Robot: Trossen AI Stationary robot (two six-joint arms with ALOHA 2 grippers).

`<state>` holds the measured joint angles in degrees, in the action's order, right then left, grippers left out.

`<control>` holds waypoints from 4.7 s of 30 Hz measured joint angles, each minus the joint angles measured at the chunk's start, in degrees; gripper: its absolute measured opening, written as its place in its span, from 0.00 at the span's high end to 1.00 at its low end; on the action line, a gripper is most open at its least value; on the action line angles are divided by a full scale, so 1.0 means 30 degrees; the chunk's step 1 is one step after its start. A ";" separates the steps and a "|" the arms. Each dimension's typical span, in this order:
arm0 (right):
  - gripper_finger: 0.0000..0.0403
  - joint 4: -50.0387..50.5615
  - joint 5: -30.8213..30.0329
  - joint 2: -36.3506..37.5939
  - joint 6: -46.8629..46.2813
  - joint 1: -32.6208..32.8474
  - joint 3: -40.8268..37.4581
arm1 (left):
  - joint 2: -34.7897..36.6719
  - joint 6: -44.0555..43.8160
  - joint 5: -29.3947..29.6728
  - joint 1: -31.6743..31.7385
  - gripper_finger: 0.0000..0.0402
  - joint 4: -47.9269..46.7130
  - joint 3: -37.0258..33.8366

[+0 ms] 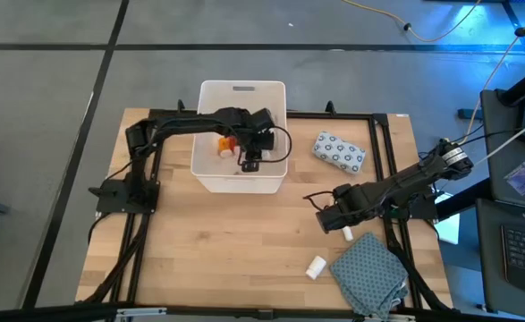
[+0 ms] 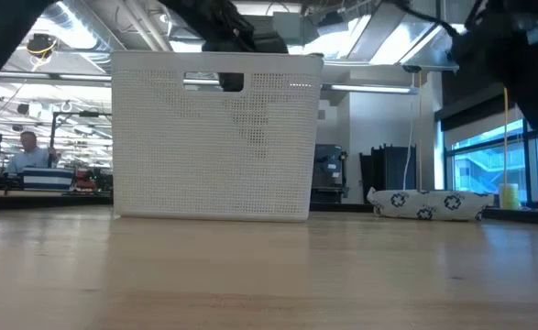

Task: Pick & place medical supplies in basket/bin
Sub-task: Put the bottom white gauze into the white bin, then put the white gauze into the white bin, then put the white pill bottle into the white bin

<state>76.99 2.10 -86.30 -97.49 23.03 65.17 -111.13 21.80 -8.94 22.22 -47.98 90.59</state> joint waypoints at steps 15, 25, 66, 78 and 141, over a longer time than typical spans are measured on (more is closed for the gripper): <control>0.29 -0.3809 0.2728 -0.0015 -0.0476 -0.0017 -0.3221 | -0.1437 0.0845 0.3519 0.0007 0.79 0.1396 0.0004; 0.29 -0.8547 0.2734 -0.0015 -0.1974 -0.0010 -0.7111 | -0.0962 0.0825 0.3708 0.0007 0.66 0.1131 0.0899; 0.91 -1.1000 -0.6148 -0.0936 2.4960 -0.9293 1.2331 | 1.5990 -0.6084 0.4105 0.0022 0.68 -0.1173 -0.1641; 0.90 -1.1519 0.0969 -0.7596 3.1639 -1.4006 1.4730 | 1.5976 -0.6025 0.6392 0.0022 0.67 -0.2511 -0.1916; 0.44 -0.3409 0.2319 -0.8661 2.7618 -0.8800 2.0966 | 1.7676 -0.9710 0.5048 -0.4230 0.68 -0.2046 -0.1916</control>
<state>66.76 9.06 -112.28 -14.64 -3.37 128.07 -58.10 -7.33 6.20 9.53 -54.12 84.84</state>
